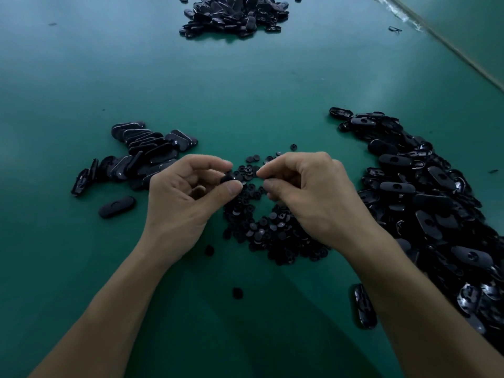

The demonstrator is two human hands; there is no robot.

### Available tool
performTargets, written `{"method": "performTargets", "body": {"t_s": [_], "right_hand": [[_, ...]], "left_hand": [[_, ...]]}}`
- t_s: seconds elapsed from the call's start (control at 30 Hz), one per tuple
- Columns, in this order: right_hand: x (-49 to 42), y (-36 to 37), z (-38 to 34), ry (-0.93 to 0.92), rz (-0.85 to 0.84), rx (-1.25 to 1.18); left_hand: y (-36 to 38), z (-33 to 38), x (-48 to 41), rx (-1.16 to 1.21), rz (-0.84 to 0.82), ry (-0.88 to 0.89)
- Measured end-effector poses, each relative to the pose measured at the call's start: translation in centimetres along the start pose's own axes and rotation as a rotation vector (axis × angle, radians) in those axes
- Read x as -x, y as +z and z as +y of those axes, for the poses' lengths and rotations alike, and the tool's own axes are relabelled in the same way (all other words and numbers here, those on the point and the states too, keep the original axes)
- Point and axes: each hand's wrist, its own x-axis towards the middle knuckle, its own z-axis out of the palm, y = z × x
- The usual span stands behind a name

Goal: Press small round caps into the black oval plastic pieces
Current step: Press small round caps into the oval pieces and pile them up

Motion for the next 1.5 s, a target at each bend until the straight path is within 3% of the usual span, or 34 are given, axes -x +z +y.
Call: {"method": "performTargets", "body": {"t_s": [0.2,0.43,0.6,1.5], "right_hand": [[0.0,0.2,-0.1,0.007,-0.032,-0.03],[0.0,0.1,-1.1,-0.08,0.106,-0.061],[0.1,0.9,-1.7,-0.093,0.112,-0.104],[0.3,2.5,-2.0,-0.03,0.099,-0.034]], "left_hand": [[0.1,0.1,-0.1,0.016,0.017,-0.008],[0.3,0.3,-0.1,0.057,0.074,-0.038],[0.4,0.4,-0.1,0.127,0.102,-0.088],[0.3,1.1,0.0,0.006,-0.03,-0.112]]}}
